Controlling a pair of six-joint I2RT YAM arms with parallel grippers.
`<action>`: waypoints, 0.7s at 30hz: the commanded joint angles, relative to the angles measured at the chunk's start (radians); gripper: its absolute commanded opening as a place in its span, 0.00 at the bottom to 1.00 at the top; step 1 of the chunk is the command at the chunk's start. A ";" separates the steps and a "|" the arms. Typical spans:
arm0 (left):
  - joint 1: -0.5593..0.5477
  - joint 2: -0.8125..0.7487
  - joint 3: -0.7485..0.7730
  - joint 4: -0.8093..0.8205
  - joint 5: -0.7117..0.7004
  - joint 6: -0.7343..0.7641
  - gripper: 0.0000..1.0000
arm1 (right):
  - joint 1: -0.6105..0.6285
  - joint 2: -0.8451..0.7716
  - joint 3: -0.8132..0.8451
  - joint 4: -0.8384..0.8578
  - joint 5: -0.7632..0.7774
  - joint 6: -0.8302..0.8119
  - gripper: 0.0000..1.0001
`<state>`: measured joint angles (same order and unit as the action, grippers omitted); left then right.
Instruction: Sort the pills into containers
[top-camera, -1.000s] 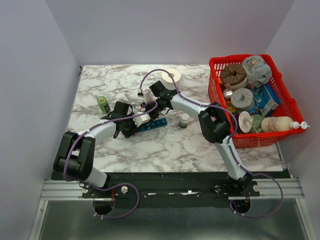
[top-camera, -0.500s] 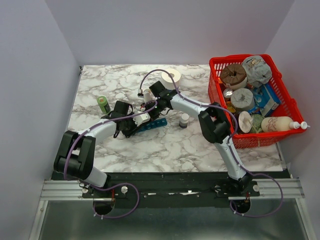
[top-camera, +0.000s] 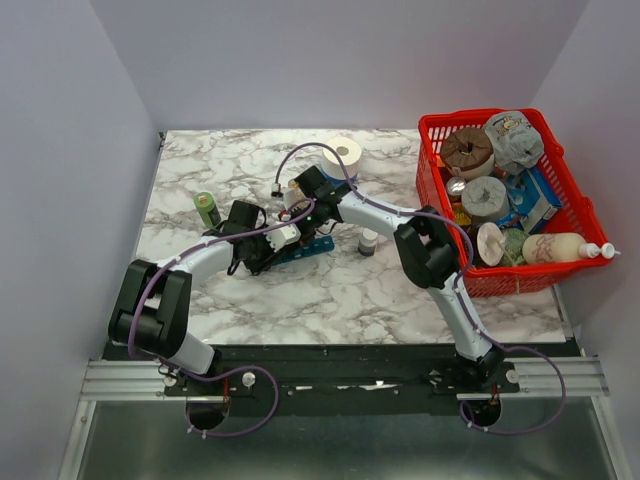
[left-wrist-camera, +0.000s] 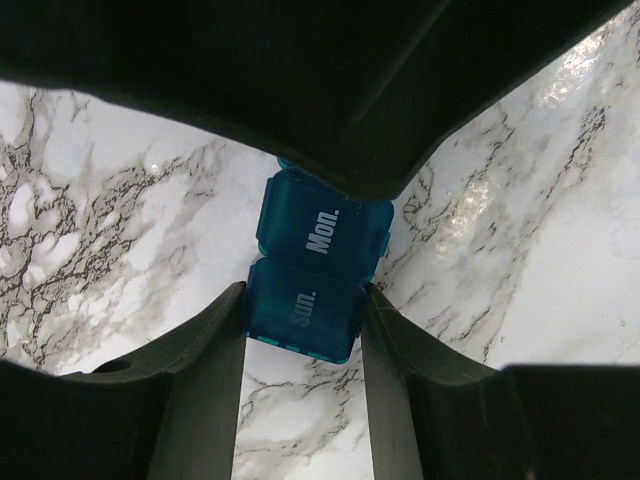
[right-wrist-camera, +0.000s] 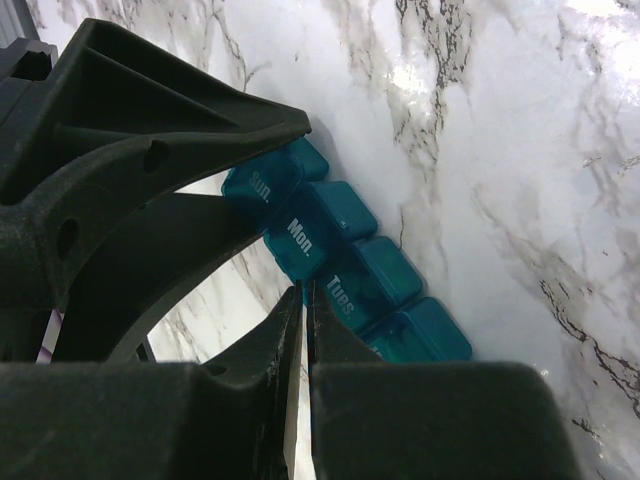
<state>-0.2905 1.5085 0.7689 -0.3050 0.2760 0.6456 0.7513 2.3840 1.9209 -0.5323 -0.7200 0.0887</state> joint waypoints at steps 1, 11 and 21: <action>-0.012 0.027 0.006 -0.013 -0.035 -0.006 0.22 | 0.008 -0.009 -0.025 -0.031 0.008 -0.001 0.13; -0.015 0.030 0.003 -0.014 -0.040 -0.006 0.22 | -0.006 -0.052 0.006 -0.021 -0.022 0.013 0.13; -0.016 0.029 0.001 -0.014 -0.041 -0.003 0.22 | -0.033 -0.063 -0.011 0.038 -0.128 0.078 0.13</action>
<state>-0.3004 1.5101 0.7704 -0.3012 0.2630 0.6422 0.7319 2.3783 1.9209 -0.5274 -0.7727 0.1272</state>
